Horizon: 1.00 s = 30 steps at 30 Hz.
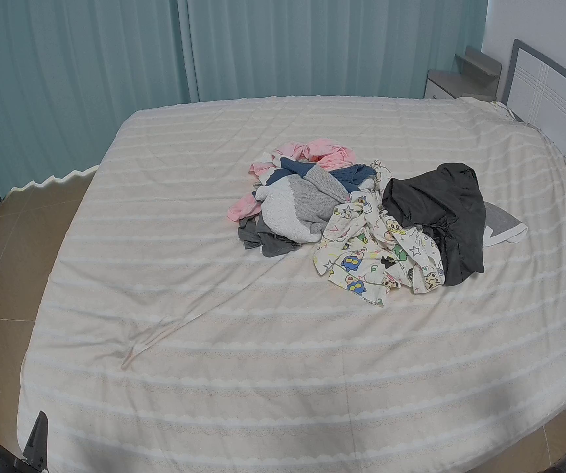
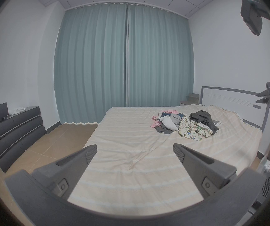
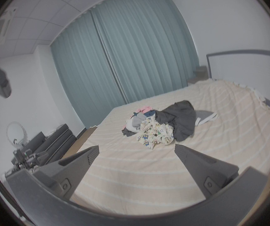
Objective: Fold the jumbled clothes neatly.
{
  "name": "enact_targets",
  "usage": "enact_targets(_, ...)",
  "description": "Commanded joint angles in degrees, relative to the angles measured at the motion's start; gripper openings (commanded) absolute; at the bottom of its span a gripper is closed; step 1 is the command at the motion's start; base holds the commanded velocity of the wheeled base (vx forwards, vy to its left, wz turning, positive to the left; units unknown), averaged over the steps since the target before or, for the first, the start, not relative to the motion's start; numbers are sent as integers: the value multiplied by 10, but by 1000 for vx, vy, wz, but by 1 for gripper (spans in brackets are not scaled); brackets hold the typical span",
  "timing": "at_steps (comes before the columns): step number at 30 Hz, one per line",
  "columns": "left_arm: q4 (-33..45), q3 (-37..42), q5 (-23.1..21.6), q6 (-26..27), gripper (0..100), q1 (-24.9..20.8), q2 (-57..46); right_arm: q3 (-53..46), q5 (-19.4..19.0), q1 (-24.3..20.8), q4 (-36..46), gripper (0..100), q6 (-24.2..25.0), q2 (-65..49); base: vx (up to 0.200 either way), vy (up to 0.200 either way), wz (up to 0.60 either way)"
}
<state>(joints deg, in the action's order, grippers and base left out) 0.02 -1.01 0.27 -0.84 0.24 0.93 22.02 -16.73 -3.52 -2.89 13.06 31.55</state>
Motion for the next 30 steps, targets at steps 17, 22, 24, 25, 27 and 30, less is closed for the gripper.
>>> enact_targets(17,0,10,1,-11,100,0,-9,281,145,-127,-387,100,406,940,0,0,0)
enact_targets(22,0,10,1,-14,100,0,-9,327,147,-131,-382,100,410,976,0,0,0)
enact_targets(24,0,10,1,-14,100,0,-9,341,148,-133,-382,100,411,998,0,0,0)
enact_targets(25,0,10,1,-15,100,0,-9,344,148,-133,-383,100,411,1003,0,0,0)
enact_targets(27,0,10,1,-14,100,0,-9,352,148,-133,-385,100,411,1021,0,0,0)
enact_targets(30,0,10,1,-14,100,0,-9,366,147,-129,-386,100,412,1032,0,0,0)
